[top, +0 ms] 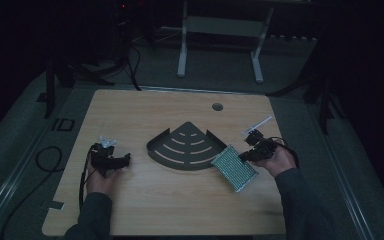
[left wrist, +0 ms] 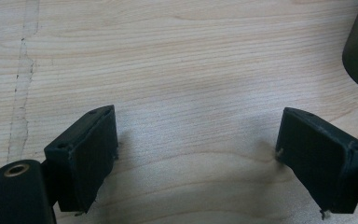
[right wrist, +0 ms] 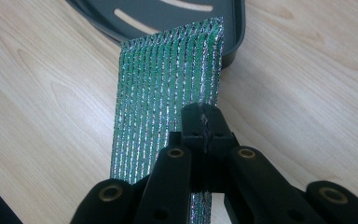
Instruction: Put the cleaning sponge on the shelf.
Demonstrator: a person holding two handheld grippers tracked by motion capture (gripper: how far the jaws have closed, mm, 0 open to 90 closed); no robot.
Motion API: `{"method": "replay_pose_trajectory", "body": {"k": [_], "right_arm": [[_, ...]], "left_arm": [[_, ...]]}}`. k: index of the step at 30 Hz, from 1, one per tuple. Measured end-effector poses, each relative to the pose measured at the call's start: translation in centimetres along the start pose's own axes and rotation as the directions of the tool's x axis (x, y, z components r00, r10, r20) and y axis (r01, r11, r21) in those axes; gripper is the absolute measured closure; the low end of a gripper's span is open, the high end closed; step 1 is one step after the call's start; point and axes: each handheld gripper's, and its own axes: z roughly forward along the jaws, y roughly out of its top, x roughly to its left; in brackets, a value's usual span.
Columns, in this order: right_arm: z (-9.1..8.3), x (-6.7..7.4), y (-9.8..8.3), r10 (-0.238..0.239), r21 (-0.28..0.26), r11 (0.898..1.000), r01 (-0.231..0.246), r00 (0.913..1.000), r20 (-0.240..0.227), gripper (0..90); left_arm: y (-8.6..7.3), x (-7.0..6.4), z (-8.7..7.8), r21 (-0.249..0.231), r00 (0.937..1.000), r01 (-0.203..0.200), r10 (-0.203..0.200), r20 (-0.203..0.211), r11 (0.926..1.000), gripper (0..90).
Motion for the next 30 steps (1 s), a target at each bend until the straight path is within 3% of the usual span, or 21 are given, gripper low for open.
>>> {"method": "replay_pose_trajectory", "body": {"k": [30], "right_arm": [[-0.5,-0.7,3.0,0.001,-0.053,0.999,0.000,1.0000,0.008,89.6]], "left_arm": [[0.0,0.0,0.0,0.003,1.0000,-0.004,0.004,0.000,1.0000,13.1]]}}
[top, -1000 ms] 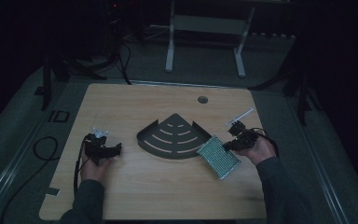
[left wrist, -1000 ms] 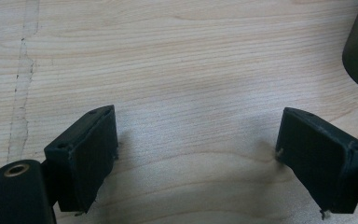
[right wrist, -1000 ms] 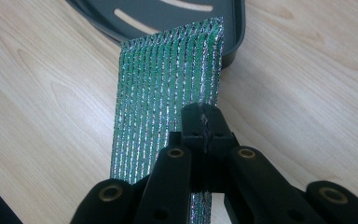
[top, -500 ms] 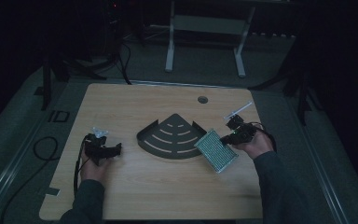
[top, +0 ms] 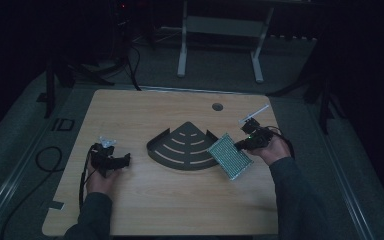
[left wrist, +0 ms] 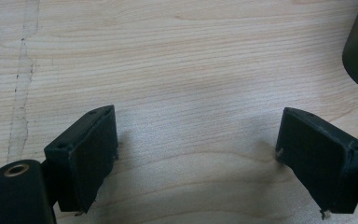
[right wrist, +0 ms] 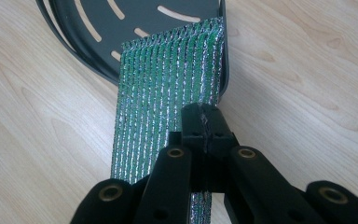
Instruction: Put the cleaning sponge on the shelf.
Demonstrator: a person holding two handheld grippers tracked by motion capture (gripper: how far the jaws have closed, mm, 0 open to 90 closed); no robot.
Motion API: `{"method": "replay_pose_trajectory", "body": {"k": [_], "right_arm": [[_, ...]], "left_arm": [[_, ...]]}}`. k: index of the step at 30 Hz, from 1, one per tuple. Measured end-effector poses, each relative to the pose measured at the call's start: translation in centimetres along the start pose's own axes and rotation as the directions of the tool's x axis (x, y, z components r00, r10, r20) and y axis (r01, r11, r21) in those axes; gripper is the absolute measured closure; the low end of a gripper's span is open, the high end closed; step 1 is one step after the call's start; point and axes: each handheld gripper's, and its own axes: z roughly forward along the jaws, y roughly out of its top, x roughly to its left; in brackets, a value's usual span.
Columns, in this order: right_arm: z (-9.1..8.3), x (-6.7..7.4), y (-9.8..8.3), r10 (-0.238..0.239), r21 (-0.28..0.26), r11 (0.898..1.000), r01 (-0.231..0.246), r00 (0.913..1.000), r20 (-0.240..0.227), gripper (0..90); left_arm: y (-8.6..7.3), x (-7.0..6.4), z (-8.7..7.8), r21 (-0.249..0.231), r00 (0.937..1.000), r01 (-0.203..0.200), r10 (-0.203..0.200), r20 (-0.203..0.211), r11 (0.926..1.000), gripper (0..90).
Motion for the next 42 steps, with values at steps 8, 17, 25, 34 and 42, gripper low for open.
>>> {"method": "replay_pose_trajectory", "body": {"k": [8,17,25,34,42], "right_arm": [[0.0,-0.2,0.7,-0.008,-0.009,1.000,0.008,1.0000,-0.005,89.5],[0.1,-0.5,1.6,-0.017,-0.015,1.000,0.017,0.9998,-0.005,89.6],[0.1,-0.7,2.3,-0.019,-0.023,1.000,0.019,0.9998,0.002,89.6],[0.3,-1.0,3.0,-0.026,-0.032,0.999,0.026,0.9996,-0.008,89.5],[0.3,-1.2,3.5,-0.027,-0.040,0.999,0.027,0.9996,-0.012,89.5]], "left_arm": [[0.0,0.0,0.0,0.000,1.0000,0.000,0.000,0.000,1.0000,13.1],[0.0,0.0,0.0,-0.002,1.0000,0.003,-0.003,0.000,1.0000,13.0],[0.0,0.0,0.0,-0.002,1.0000,0.002,-0.002,0.000,1.0000,13.0],[0.0,0.0,0.0,-0.002,1.0000,0.002,-0.002,-0.001,1.0000,13.0],[0.0,0.0,0.0,-0.002,1.0000,0.002,-0.002,-0.001,1.0000,13.0]]}}
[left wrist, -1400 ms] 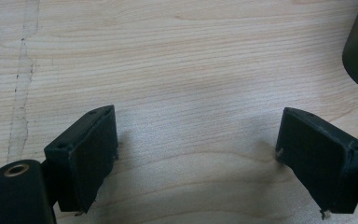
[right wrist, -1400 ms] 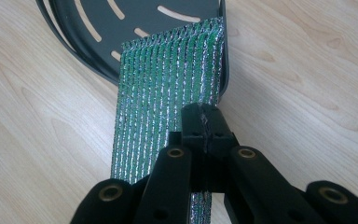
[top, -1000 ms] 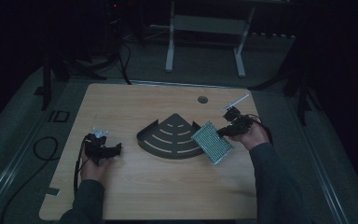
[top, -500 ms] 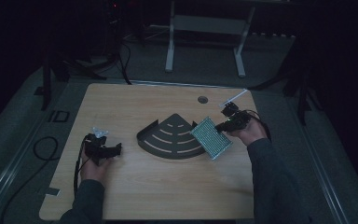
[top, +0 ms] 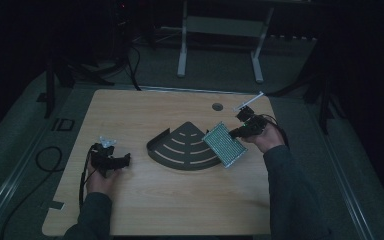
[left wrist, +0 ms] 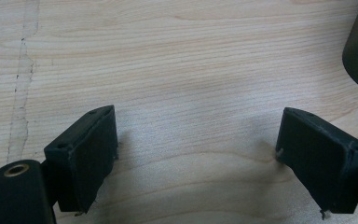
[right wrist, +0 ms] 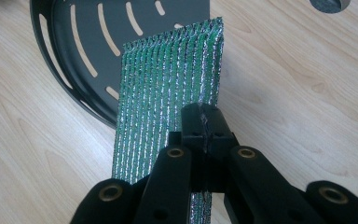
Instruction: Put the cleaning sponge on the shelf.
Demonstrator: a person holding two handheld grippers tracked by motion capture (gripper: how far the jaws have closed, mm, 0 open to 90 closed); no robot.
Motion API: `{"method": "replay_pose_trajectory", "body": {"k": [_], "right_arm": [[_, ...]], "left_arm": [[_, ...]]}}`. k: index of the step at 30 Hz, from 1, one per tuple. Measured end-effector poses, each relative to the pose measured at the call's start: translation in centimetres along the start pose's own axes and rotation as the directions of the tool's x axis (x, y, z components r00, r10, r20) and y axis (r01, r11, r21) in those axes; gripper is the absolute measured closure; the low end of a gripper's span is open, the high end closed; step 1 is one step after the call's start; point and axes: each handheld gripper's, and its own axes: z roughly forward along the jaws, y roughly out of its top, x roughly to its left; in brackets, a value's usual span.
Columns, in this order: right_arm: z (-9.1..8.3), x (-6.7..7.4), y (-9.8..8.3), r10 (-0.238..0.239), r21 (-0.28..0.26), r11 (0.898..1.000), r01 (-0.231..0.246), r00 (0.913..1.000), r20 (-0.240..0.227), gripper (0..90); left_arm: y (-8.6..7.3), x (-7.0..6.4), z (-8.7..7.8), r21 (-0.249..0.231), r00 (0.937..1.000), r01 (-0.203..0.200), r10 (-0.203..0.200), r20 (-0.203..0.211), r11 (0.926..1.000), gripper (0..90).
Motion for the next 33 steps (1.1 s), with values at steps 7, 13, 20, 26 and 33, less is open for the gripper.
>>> {"method": "replay_pose_trajectory", "body": {"k": [7,13,20,26,33], "right_arm": [[0.4,-0.2,0.5,0.002,-0.002,1.000,-0.002,1.0000,-0.002,89.5],[0.7,-0.3,1.0,0.006,-0.009,1.000,-0.006,0.9999,-0.009,89.6],[1.2,-0.4,1.5,0.007,-0.004,1.000,-0.007,0.9999,-0.011,89.6],[1.3,-0.5,2.1,0.006,-0.007,1.000,-0.006,0.9999,-0.013,89.5],[1.6,-0.7,2.4,0.006,-0.014,1.000,-0.006,0.9998,-0.018,89.6]], "left_arm": [[0.0,0.0,0.0,0.000,1.0000,0.001,-0.001,0.000,1.0000,13.0],[0.0,0.0,0.0,0.001,1.0000,-0.001,0.001,0.000,1.0000,12.9],[0.0,0.0,0.0,0.001,1.0000,0.000,0.000,0.000,1.0000,12.9],[0.0,0.0,0.0,0.001,1.0000,0.000,0.000,0.001,1.0000,12.9],[0.0,0.0,0.0,0.001,1.0000,0.000,0.000,0.001,1.0000,13.0]]}}
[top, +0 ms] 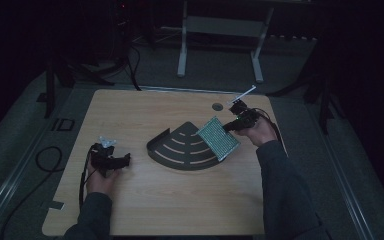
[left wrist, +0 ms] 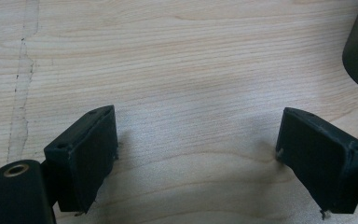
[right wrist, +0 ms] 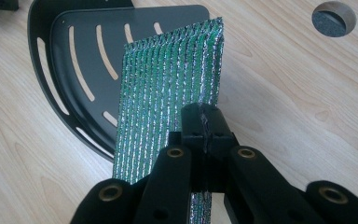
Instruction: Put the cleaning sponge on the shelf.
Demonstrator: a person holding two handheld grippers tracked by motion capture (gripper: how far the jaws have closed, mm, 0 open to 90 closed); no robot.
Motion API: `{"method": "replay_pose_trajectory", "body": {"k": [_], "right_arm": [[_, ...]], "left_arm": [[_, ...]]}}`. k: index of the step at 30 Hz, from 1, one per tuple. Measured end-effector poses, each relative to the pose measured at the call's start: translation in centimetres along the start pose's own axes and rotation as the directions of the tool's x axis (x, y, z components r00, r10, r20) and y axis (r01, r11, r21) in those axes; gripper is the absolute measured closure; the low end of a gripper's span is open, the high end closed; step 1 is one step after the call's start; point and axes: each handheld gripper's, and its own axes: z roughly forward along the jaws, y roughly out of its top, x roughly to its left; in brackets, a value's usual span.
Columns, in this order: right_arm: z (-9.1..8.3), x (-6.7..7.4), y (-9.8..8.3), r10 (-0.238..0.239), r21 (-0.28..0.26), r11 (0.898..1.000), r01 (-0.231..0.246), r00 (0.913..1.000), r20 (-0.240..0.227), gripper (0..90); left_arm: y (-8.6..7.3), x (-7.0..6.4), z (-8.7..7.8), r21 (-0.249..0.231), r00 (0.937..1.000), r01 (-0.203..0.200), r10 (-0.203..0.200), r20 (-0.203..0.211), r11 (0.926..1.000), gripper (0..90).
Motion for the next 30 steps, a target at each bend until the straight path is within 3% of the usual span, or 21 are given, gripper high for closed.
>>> {"method": "replay_pose_trajectory", "body": {"k": [23,30], "right_arm": [[1.9,-0.6,1.0,0.008,-0.002,1.000,-0.008,1.0000,-0.005,89.6],[2.5,-0.2,1.3,-0.014,0.012,1.000,0.014,0.9999,-0.006,89.5]], "left_arm": [[0.0,0.0,0.0,0.000,1.0000,0.000,0.000,0.000,1.0000,13.0],[0.0,0.0,0.0,0.000,1.0000,0.000,0.000,0.000,1.0000,12.9]]}}
